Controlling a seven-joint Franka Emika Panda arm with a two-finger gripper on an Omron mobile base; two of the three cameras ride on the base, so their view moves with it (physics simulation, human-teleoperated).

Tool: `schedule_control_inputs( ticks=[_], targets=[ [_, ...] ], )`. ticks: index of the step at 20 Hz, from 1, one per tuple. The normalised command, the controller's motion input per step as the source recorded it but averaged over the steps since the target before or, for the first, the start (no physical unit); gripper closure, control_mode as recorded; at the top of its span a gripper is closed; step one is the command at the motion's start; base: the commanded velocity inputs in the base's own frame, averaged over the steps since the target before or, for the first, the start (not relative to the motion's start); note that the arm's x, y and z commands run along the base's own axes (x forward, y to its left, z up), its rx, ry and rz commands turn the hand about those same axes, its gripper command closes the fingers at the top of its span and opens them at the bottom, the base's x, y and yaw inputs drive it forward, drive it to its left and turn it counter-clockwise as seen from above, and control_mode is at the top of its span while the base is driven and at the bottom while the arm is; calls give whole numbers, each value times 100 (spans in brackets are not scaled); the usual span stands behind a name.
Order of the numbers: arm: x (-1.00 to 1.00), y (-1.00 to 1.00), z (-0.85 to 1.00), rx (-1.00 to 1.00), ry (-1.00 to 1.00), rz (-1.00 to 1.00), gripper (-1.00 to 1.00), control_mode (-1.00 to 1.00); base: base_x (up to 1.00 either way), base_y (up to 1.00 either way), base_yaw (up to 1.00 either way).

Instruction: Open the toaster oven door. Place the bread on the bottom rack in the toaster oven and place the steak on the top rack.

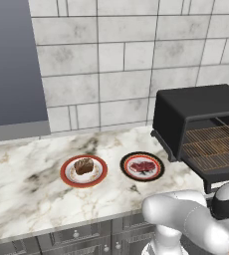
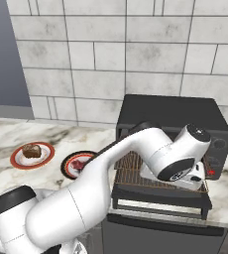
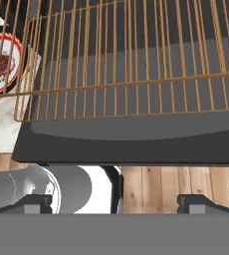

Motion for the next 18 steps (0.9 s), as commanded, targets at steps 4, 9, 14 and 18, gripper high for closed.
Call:
schedule_control_inputs(
  ticks=[4,9,14,18],
  targets=[
    [-22,38,5,0,0,-4,-100,-100,0,0,0],
    [-21,53,7,-2,0,-4,-100,-100,0,0,0],
    [-11,64,8,-14,-3,0,-100,-100,0,0,0],
    [-3,61,11,-18,-2,0,-100,-100,0,0,0]
  ],
)
